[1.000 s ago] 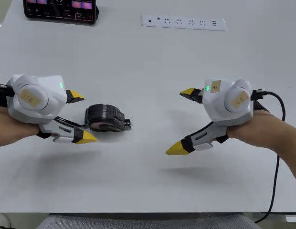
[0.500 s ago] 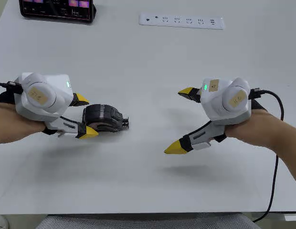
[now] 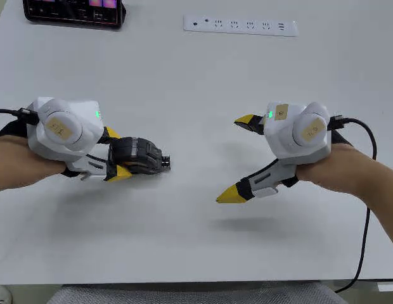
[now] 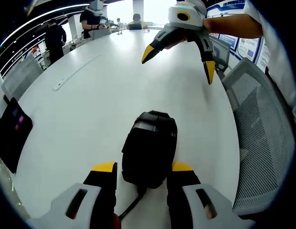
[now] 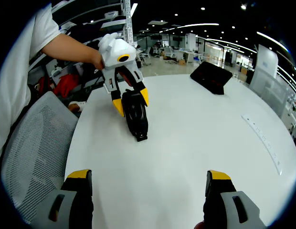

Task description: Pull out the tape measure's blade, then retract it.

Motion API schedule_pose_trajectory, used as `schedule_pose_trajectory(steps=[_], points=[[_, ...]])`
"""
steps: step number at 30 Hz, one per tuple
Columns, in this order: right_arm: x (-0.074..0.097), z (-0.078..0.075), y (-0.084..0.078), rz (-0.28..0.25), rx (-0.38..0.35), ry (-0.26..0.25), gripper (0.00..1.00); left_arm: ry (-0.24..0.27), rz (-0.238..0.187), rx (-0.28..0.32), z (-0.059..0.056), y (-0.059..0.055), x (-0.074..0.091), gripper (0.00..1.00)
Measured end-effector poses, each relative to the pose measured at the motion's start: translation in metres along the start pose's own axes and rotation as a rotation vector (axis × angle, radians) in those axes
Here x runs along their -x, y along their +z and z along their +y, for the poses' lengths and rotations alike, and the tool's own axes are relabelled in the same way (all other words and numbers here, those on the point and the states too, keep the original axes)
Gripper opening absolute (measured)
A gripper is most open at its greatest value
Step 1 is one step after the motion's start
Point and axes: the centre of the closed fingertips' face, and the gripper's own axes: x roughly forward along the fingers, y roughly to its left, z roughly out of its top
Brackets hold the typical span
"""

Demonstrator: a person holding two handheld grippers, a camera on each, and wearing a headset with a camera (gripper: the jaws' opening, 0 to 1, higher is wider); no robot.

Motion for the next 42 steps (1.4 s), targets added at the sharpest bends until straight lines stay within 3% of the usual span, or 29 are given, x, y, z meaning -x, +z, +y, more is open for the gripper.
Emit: schedule_pose_trajectory(steps=[12,25,37,40,42], points=[[-0.002,0.002,-0.001,-0.002,0.0,0.004,0.98,-0.004,0.016,-0.034,-0.003,0.0,-0.005,0.3],[-0.004,0.003,0.002,-0.008,0.003,0.004,0.98,-0.005,0.022,-0.041,-0.002,-0.001,-0.005,0.29],[-0.011,0.004,0.009,-0.046,-0.021,0.018,0.92,-0.007,0.026,-0.034,-0.003,-0.002,-0.005,0.29],[-0.014,0.004,0.014,-0.057,-0.022,0.02,0.89,0.0,0.055,-0.074,-0.003,-0.003,-0.006,0.29],[-0.017,0.004,0.017,-0.065,-0.023,0.025,0.88,-0.006,0.052,-0.06,-0.003,-0.003,-0.006,0.29]])
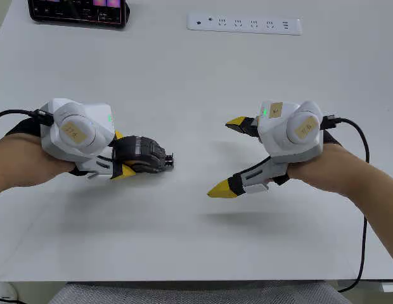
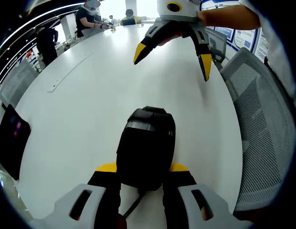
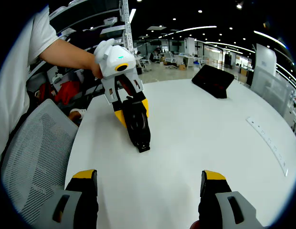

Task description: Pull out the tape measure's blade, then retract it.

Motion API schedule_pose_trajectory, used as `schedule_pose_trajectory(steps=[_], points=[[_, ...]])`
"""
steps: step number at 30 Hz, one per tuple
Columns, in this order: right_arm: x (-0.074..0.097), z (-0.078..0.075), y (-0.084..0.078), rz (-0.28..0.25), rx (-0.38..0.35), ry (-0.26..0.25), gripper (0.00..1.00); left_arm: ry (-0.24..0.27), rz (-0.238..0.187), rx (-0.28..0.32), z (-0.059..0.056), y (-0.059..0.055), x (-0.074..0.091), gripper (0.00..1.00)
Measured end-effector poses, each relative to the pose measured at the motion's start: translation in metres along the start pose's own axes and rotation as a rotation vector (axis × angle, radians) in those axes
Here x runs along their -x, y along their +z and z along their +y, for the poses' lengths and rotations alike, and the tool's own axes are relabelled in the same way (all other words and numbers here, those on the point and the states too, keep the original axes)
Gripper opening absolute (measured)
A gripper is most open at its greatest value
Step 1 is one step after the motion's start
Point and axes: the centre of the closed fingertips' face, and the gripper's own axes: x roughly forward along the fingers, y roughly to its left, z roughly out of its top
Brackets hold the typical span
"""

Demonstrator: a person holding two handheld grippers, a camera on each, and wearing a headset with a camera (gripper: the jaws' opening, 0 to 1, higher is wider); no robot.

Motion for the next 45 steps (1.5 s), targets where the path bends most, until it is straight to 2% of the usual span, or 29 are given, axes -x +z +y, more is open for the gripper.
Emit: schedule_pose_trajectory(steps=[3,19,23,36,45], points=[[-0.005,0.001,0.003,-0.009,0.005,0.006,0.83,-0.003,-0.001,-0.004,0.0,0.0,0.0,0.29],[-0.027,0.001,0.012,-0.039,0.039,0.015,0.68,-0.01,-0.001,-0.079,0.0,-0.001,-0.001,0.28],[-0.033,0.002,0.011,-0.041,0.05,0.019,0.63,-0.011,-0.004,-0.064,0.0,-0.001,-0.001,0.28],[-0.05,0.0,0.017,-0.065,0.074,0.037,0.5,-0.025,-0.006,-0.109,-0.001,0.0,-0.001,0.28],[-0.061,0.005,0.018,-0.076,0.085,0.06,0.42,-0.034,-0.004,-0.099,0.0,-0.001,-0.001,0.28]])
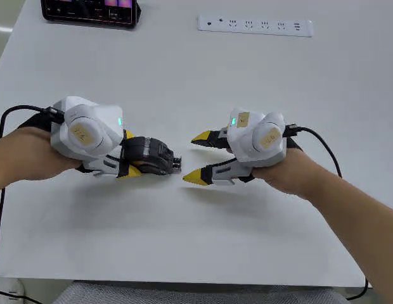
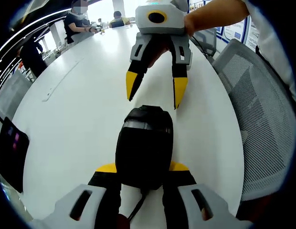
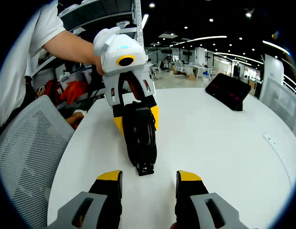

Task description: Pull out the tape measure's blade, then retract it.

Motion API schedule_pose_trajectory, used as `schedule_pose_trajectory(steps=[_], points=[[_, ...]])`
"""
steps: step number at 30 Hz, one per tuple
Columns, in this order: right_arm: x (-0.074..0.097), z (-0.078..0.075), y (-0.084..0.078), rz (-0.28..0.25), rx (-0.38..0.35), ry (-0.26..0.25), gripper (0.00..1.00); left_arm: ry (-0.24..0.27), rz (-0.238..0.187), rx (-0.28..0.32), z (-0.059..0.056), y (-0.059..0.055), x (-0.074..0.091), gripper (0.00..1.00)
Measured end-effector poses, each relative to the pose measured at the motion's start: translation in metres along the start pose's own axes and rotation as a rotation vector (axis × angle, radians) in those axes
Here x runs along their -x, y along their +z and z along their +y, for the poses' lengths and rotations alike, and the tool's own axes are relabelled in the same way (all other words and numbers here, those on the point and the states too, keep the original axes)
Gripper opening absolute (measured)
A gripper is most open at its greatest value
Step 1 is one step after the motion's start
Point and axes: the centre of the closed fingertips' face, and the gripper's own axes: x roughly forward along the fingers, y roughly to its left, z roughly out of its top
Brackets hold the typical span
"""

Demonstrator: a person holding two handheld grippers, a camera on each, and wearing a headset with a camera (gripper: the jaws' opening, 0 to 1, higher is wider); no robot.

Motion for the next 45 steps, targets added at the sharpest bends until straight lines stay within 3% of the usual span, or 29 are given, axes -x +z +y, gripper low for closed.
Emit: schedule_pose_trajectory(steps=[16,45], points=[[-0.014,0.004,-0.001,-0.002,0.05,0.031,0.26,0.002,0.009,0.006,0.0,0.001,0.0,0.28],[-0.026,0.004,-0.003,0.003,0.08,0.057,0.13,0.005,0.009,0.008,0.0,0.0,0.0,0.28]])
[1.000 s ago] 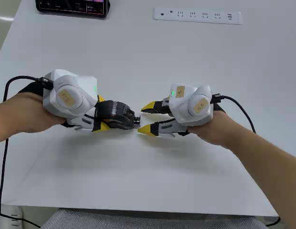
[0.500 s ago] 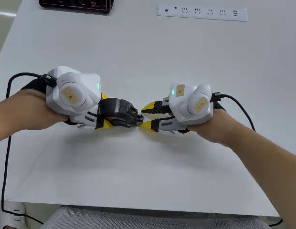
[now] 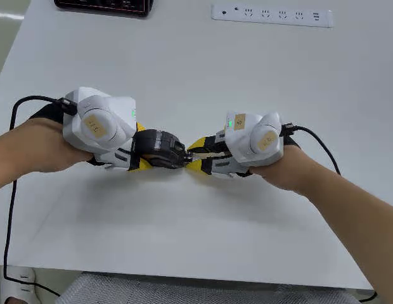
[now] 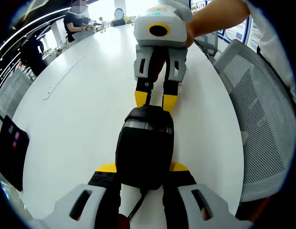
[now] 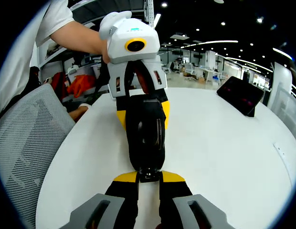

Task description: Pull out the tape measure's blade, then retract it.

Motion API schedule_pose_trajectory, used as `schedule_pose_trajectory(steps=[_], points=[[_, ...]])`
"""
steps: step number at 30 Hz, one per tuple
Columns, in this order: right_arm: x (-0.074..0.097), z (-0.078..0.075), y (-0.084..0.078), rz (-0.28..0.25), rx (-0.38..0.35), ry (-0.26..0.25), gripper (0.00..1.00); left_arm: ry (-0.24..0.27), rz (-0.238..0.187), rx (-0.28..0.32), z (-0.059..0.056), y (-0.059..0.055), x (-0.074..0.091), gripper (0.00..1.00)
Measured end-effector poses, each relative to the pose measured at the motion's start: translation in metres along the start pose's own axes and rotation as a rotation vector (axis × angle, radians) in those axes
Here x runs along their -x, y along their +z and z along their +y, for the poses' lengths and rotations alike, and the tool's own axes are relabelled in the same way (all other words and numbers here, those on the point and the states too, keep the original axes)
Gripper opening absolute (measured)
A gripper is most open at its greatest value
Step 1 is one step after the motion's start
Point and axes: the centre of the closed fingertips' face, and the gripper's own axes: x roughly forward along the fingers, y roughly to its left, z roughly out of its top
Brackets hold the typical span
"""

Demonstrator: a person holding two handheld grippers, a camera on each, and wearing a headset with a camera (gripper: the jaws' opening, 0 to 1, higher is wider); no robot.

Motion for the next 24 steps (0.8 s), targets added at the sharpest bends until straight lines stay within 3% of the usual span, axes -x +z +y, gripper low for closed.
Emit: schedule_pose_trajectory(steps=[24], points=[[-0.0025,0.0011,0.0001,0.004,0.034,-0.004,0.1,0.003,0.002,0.003,-0.0007,-0.0008,-0.0002,0.28]])
